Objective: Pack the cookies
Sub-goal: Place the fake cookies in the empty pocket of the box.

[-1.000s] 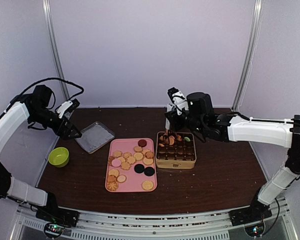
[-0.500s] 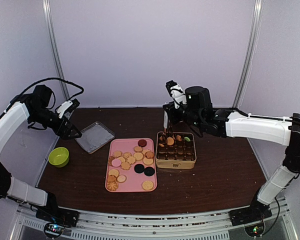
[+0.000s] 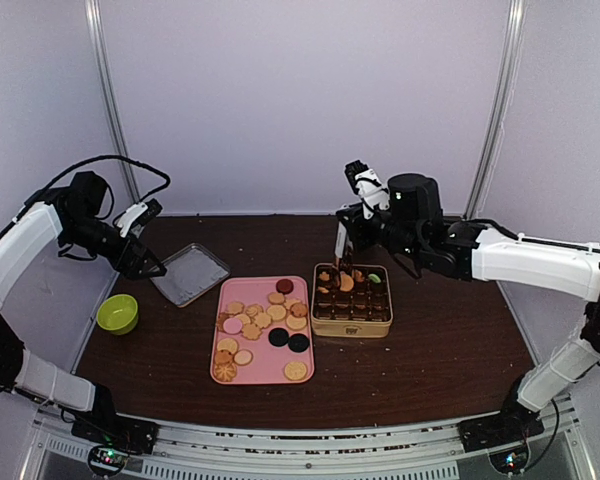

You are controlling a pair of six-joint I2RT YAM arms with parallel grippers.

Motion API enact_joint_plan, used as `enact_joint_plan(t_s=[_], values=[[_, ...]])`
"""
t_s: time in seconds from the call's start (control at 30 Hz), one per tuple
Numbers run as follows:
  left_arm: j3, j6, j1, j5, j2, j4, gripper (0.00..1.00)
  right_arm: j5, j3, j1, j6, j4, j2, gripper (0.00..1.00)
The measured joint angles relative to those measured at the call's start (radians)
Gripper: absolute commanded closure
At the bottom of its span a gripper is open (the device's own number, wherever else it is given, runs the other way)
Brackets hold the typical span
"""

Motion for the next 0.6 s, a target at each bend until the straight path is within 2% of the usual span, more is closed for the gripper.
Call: enact_joint_plan(t_s=[0.6], values=[[0.001,-0.005,0.000,0.030,0.002,-0.016,0.03,-0.011,-0.019,0.019,-0.003,0.044,-0.005,0.90]])
